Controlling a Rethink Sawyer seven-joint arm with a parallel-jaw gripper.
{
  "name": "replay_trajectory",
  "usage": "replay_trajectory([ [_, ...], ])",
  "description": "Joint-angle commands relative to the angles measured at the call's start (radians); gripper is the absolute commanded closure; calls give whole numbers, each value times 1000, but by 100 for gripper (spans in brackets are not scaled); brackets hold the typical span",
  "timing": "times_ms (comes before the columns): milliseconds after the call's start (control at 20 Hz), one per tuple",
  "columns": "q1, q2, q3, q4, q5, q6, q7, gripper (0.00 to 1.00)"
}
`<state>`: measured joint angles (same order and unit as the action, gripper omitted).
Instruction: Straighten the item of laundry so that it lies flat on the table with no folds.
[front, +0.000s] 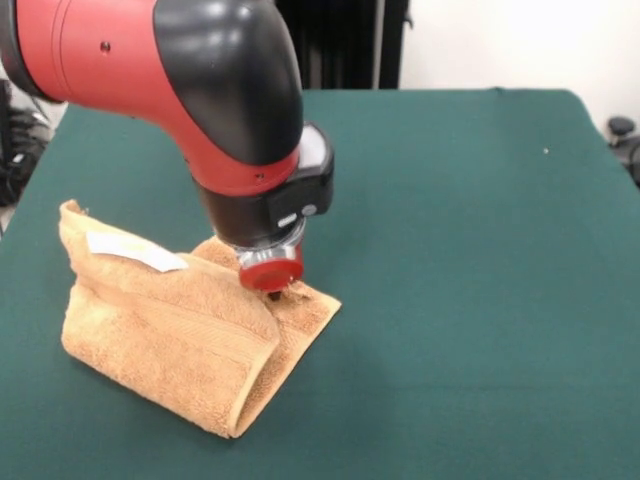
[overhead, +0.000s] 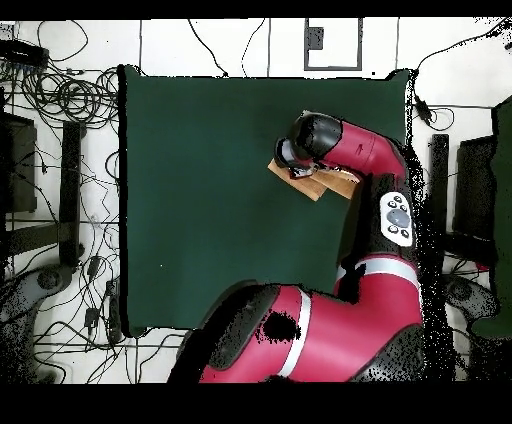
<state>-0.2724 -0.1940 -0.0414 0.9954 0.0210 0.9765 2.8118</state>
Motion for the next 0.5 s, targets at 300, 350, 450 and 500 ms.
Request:
replay_trajectory([
  [300,-28,-152,-28,318,-97,-9,-109,100],
  [350,-33,-149,-30,324,-110,-23,-114,100],
  [450,-42,-141,-36,330,-136,-46,-117,100],
  [500,-45,-144,-39,341,-149,-60,-116,100],
])
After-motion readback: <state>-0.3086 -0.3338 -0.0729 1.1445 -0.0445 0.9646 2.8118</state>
